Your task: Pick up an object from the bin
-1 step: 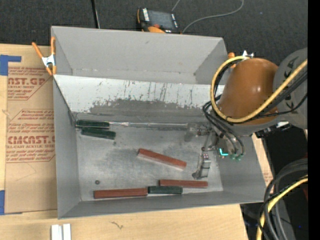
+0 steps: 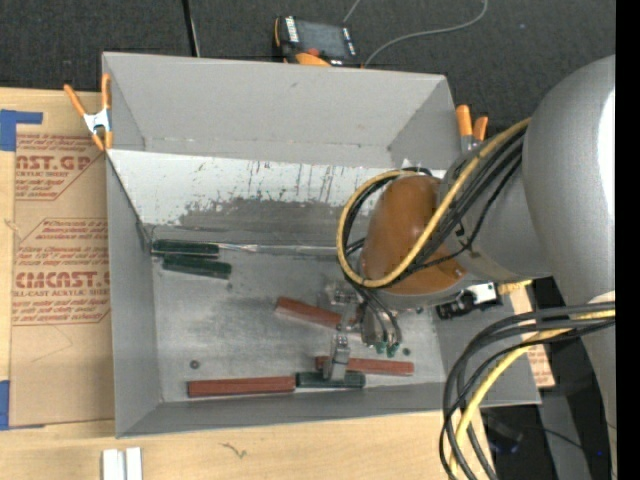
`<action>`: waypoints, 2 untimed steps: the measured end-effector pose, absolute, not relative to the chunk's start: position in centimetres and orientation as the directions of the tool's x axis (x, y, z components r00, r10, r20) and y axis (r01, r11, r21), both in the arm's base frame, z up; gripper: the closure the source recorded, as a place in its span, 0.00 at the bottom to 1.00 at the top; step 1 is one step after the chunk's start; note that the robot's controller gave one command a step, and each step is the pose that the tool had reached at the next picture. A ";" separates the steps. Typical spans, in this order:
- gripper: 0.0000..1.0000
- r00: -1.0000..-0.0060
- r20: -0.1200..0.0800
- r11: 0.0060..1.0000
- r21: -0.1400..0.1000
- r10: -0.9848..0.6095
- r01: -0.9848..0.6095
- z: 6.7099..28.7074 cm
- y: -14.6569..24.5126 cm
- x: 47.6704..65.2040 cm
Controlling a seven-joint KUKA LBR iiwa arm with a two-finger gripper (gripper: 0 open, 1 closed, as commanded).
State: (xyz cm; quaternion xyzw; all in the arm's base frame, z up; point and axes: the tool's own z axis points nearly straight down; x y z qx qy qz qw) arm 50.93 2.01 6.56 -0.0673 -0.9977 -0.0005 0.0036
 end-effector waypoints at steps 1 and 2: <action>1.00 -0.991 0.003 0.991 0.001 0.135 0.135 7.3 1.9 51.2; 1.00 -0.998 -0.011 0.998 0.001 0.062 0.062 24.8 -0.1 53.5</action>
Offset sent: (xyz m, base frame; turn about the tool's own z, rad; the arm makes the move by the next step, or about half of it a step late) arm 0.0000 0.0000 0.0000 0.0000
